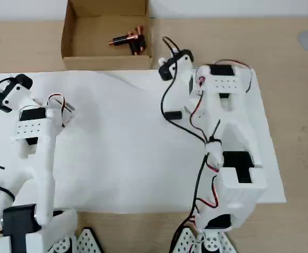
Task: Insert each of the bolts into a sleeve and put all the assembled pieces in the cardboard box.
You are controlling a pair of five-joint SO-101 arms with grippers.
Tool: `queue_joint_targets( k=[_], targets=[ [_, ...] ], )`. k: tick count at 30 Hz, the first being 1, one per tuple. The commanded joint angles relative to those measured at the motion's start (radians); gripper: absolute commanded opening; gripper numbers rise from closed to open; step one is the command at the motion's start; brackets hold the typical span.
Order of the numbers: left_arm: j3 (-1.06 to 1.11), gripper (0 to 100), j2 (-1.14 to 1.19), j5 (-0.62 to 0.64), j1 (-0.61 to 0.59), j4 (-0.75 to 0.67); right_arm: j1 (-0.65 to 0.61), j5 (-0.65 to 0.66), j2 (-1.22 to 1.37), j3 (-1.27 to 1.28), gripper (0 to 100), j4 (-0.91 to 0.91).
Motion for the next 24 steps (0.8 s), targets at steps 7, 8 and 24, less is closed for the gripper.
queue_joint_targets(
  k=[7, 8, 24],
  targets=[
    [0.005, 18, -0.002, 0.089, 0.011, -0.018, -0.008, -0.014, -0.019, -0.108, 1.1, 0.095],
    [0.011, 18, -0.002, 0.104, 0.011, -0.04, -0.015, -0.014, -0.03, -0.105, 1.1, 0.095],
    [-0.12, 17, 0.254, 0.422, -0.106, -0.098, -0.096, -0.009, -0.274, 0.124, 1.1, 0.058]
  ],
)
